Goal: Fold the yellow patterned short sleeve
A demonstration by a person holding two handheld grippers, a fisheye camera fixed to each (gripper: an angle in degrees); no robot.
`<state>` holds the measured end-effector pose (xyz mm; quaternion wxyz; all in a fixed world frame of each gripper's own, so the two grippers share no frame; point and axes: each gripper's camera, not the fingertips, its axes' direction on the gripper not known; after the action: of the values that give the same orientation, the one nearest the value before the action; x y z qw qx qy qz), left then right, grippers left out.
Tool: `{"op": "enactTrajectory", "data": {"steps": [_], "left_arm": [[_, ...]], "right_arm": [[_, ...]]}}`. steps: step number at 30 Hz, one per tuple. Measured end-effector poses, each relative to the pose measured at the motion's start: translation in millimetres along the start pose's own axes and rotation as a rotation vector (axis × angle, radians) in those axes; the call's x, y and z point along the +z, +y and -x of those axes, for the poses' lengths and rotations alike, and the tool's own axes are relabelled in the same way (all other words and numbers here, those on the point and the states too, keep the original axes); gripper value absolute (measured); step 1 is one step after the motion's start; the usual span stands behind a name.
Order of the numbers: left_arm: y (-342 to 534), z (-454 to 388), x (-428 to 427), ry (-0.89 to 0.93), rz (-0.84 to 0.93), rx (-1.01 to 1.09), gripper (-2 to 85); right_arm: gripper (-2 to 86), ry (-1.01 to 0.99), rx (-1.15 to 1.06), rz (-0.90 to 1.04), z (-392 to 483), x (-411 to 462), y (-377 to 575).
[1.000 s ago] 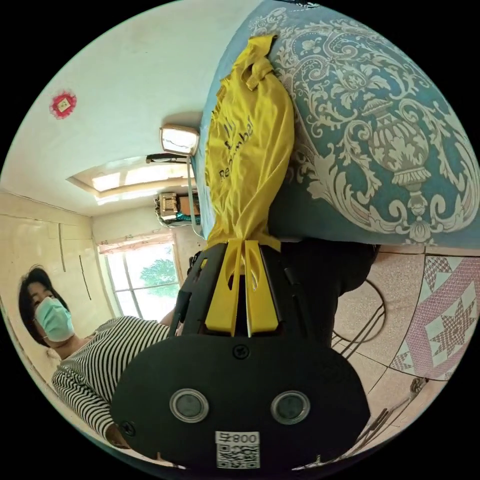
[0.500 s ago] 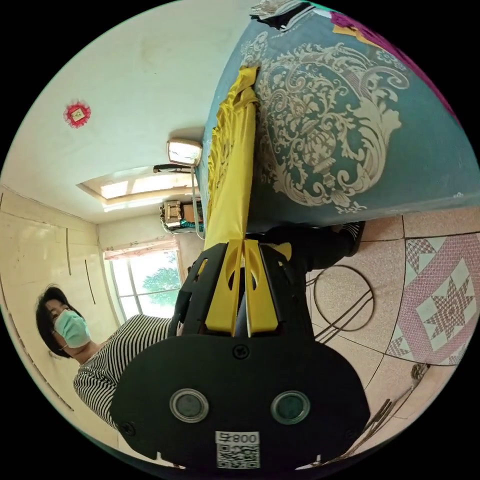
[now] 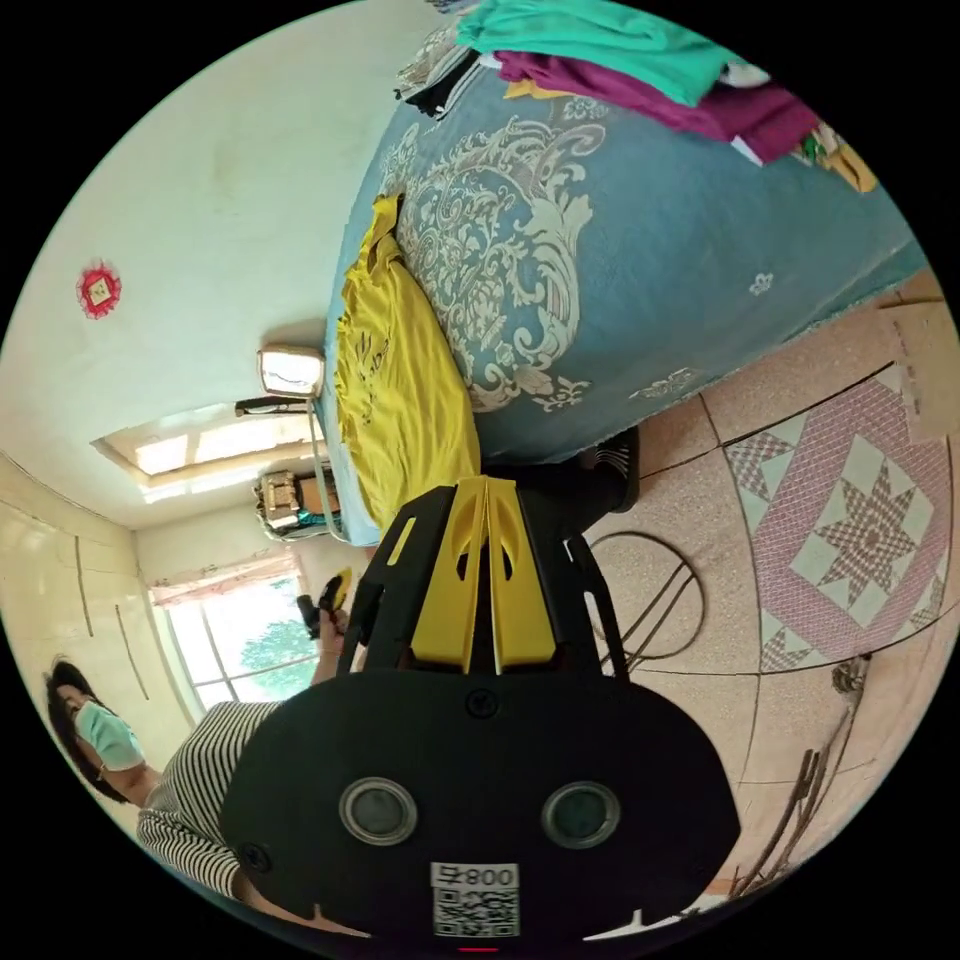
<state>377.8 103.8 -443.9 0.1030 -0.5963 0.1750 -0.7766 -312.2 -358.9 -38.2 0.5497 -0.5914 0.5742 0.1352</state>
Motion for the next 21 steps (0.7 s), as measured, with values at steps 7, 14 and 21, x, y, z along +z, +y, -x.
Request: {"op": "enactTrajectory", "data": {"steps": [7, 14, 21], "left_arm": [[-111, -207, 36, -0.453, 0.179, 0.375, 4.9], [-200, -316, 118, -0.724, 0.404, 0.403, 7.8], [-230, -417, 90, -0.816, 0.271, 0.491, 9.1]], "right_arm": [[-0.1, 0.398, -0.220, -0.039, 119, 36, -5], [0.1, 0.851, -0.324, 0.151, 190, 167, -37], [0.1, 1.039, -0.528, 0.092, 228, 214, 5]]}}
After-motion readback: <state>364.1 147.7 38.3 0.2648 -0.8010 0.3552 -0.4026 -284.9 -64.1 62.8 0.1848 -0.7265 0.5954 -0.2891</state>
